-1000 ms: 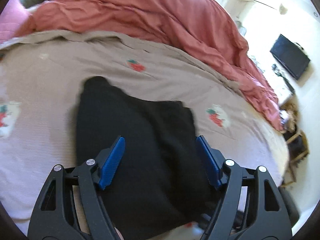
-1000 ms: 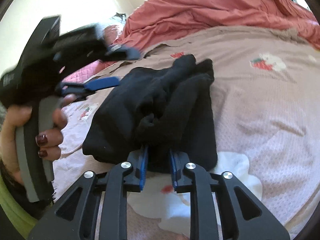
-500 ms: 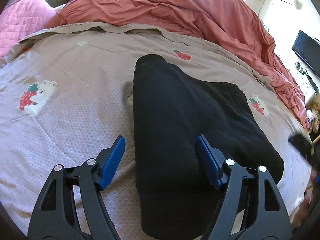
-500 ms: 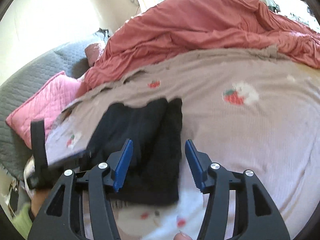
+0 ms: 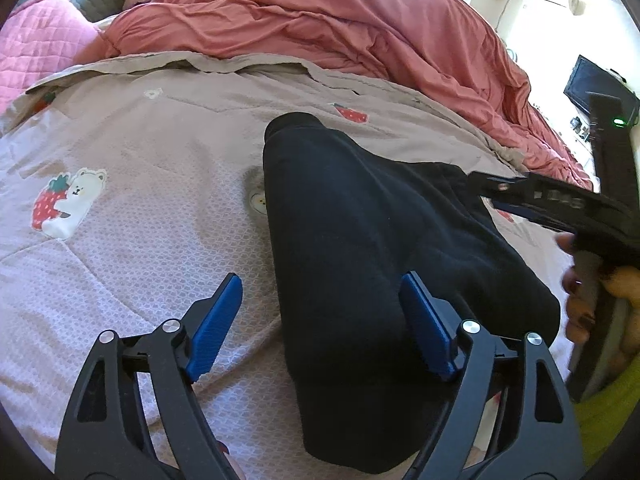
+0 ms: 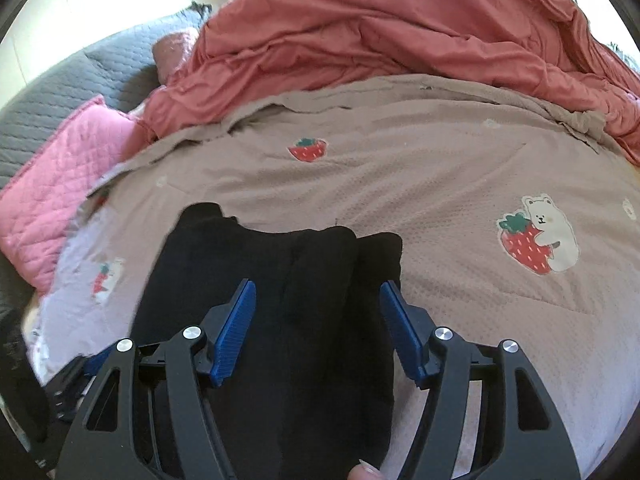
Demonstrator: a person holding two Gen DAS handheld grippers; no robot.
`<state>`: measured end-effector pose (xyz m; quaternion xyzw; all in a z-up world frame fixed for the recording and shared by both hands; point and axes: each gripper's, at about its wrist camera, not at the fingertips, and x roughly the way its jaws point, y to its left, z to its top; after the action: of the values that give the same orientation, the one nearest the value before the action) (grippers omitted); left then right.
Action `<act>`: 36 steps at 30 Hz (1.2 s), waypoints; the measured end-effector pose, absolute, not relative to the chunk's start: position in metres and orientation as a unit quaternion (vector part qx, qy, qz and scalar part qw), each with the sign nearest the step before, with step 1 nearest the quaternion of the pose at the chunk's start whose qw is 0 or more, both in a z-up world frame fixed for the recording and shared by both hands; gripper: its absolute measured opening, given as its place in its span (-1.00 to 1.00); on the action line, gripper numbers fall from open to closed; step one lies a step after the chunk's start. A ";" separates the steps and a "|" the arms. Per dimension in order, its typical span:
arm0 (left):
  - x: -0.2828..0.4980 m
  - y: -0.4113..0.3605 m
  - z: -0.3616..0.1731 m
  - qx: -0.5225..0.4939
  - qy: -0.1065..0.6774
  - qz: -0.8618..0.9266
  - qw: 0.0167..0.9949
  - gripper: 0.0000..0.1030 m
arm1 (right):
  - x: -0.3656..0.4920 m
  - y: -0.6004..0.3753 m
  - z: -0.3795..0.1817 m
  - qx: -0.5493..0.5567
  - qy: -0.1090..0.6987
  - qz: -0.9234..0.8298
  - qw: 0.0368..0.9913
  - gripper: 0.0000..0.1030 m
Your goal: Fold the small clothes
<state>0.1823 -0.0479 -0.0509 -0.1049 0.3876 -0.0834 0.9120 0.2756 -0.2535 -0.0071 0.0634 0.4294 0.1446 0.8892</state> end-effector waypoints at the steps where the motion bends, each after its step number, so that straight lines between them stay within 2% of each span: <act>1: 0.182 -0.047 -0.051 -0.106 0.387 -0.086 0.912 0.46 | 0.279 -0.251 -0.011 0.062 0.434 0.144 0.887 0.14; 2: 0.182 -0.046 -0.052 -0.108 0.387 -0.087 0.912 0.47 | 0.283 -0.247 -0.015 0.061 0.439 0.143 0.885 0.05; 4: 0.182 -0.045 -0.052 -0.112 0.385 -0.092 0.911 0.48 | 0.289 -0.243 -0.026 0.066 0.454 0.150 0.876 -0.63; 5: 0.182 -0.044 -0.053 -0.115 0.385 -0.093 0.911 0.49 | 0.290 -0.242 -0.028 0.070 0.456 0.158 0.873 -0.73; 7: 0.179 -0.043 -0.052 -0.116 0.383 -0.094 0.912 0.50 | 0.284 -0.237 -0.023 0.056 0.440 0.164 0.881 -0.82; 13: 0.177 -0.044 -0.050 -0.122 0.380 -0.106 0.911 0.51 | 0.264 -0.249 0.015 0.048 0.374 0.173 0.910 -0.84; 18: 0.178 -0.048 -0.053 -0.121 0.386 -0.116 0.907 0.52 | 0.276 -0.262 -0.014 0.053 0.421 0.148 0.893 -0.83; 21: 0.178 -0.047 -0.055 -0.127 0.388 -0.122 0.904 0.52 | 0.282 -0.263 -0.040 0.055 0.444 0.134 0.884 -0.71; 23: 0.179 -0.047 -0.055 -0.125 0.388 -0.119 0.905 0.56 | 0.279 -0.263 -0.036 0.052 0.436 0.125 0.890 -0.25; 24: 0.179 -0.046 -0.055 -0.127 0.388 -0.117 0.905 0.56 | 0.277 -0.264 -0.033 0.050 0.432 0.116 0.893 0.14; 26: 0.179 -0.044 -0.055 -0.132 0.389 -0.118 0.904 0.57 | 0.277 -0.270 -0.028 0.054 0.420 0.099 0.900 0.26; 28: 0.179 -0.044 -0.056 -0.133 0.389 -0.118 0.904 0.57 | 0.282 -0.278 -0.028 0.069 0.422 0.090 0.900 0.51; 30: 0.178 -0.045 -0.055 -0.131 0.389 -0.118 0.904 0.57 | 0.289 -0.283 -0.032 0.077 0.431 0.083 0.895 0.52; 31: 0.178 -0.045 -0.055 -0.131 0.389 -0.118 0.904 0.57 | 0.293 -0.284 -0.037 0.083 0.439 0.087 0.890 0.46; 32: 0.178 -0.045 -0.056 -0.133 0.389 -0.119 0.904 0.58 | 0.295 -0.285 -0.039 0.088 0.444 0.091 0.887 0.27; 33: 0.178 -0.044 -0.056 -0.136 0.389 -0.120 0.903 0.59 | 0.297 -0.283 -0.042 0.093 0.449 0.104 0.882 -0.46; 34: 0.178 -0.044 -0.057 -0.138 0.389 -0.120 0.903 0.59 | 0.298 -0.279 -0.042 0.100 0.454 0.131 0.876 -0.67; 36: 0.176 -0.044 -0.055 -0.135 0.385 -0.115 0.906 0.59 | 0.292 -0.266 -0.031 0.069 0.434 0.139 0.888 -0.75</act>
<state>0.1761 -0.0436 -0.0553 -0.1354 0.3847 -0.1153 0.9058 0.2923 -0.2655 -0.0314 0.0693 0.4336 0.1386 0.8877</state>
